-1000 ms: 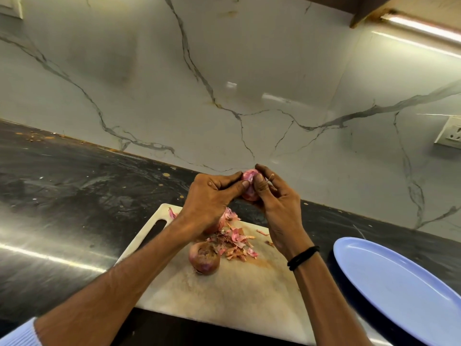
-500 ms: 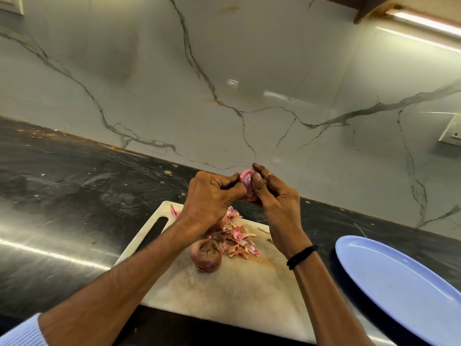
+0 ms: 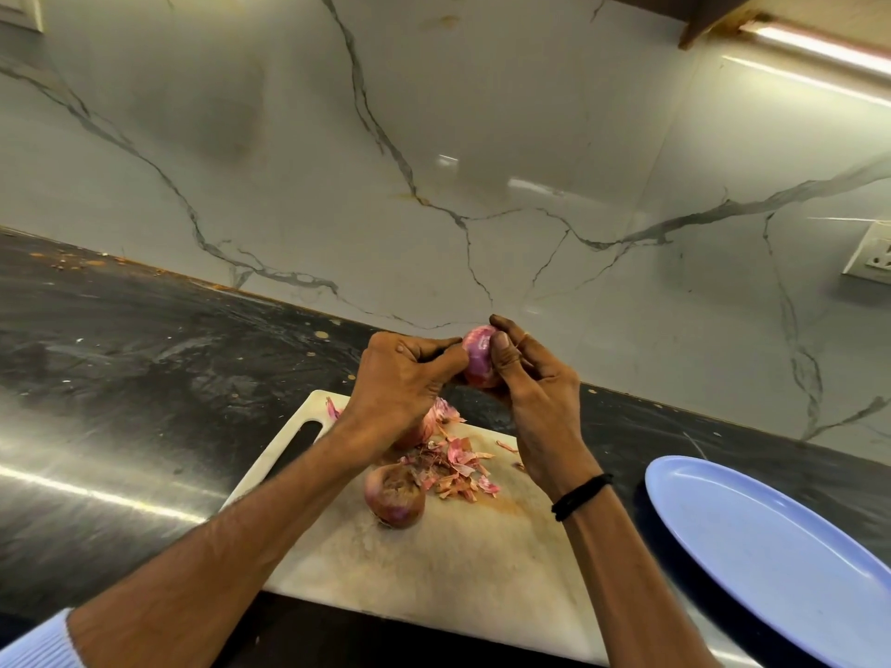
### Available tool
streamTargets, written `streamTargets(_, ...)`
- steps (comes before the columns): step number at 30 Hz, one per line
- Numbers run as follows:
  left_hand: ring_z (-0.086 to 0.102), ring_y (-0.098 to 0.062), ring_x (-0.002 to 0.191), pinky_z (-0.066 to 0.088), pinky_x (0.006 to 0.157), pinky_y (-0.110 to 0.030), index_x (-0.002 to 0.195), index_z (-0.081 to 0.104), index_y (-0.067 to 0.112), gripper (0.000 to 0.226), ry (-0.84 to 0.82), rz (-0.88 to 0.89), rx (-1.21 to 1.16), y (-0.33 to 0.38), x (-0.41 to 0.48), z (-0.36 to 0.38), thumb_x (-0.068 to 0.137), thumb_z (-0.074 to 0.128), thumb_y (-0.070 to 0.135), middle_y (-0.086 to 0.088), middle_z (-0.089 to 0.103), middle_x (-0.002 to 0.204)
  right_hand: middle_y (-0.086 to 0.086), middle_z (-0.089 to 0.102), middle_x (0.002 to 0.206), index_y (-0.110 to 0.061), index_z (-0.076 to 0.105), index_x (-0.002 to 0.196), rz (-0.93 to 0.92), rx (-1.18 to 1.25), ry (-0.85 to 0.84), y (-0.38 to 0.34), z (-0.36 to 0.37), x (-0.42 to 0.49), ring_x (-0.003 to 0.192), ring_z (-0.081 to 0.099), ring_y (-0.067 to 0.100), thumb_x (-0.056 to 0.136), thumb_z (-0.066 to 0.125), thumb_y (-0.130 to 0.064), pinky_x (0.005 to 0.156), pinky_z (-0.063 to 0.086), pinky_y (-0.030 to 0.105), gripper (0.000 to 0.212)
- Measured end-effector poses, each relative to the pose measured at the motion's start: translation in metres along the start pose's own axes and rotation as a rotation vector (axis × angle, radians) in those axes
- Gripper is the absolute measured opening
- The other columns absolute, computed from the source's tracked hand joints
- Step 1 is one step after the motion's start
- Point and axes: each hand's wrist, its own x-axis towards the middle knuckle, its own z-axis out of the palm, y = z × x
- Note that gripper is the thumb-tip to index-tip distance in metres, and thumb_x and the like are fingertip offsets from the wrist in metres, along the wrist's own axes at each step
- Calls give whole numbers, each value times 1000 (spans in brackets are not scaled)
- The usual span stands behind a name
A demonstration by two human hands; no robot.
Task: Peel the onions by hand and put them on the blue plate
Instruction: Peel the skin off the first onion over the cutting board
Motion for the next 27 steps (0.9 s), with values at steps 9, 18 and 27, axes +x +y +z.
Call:
streamTargets(9, 75, -12, 87, 60, 78, -24, 104, 77, 10, 21, 41, -64, -204, 1, 4, -2, 83, 75, 13, -2, 78, 93, 17, 66, 124, -7, 61, 127, 161, 150, 17, -3, -2, 4, 114, 65, 32, 83, 65, -38, 92, 57, 46, 53)
streamTargets(18, 74, -8, 88, 59, 82, -22, 103, 77, 15, 20, 11, -131, -190, -1, 4, -2, 84, 75, 11, 2, 78, 92, 8, 73, 107, -6, 64, 122, 241, 260, -18, -8, -7, 3, 91, 70, 15, 81, 64, -31, 71, 56, 22, 48)
streamTargets(27, 71, -2, 98, 55, 89, -18, 111, 74, 17, 30, -62, -134, -216, 1, 3, -1, 82, 77, 17, 7, 77, 100, 21, 65, 125, -1, 59, 129, 259, 314, 17, -7, -4, 3, 113, 66, 34, 82, 68, -27, 95, 56, 48, 55)
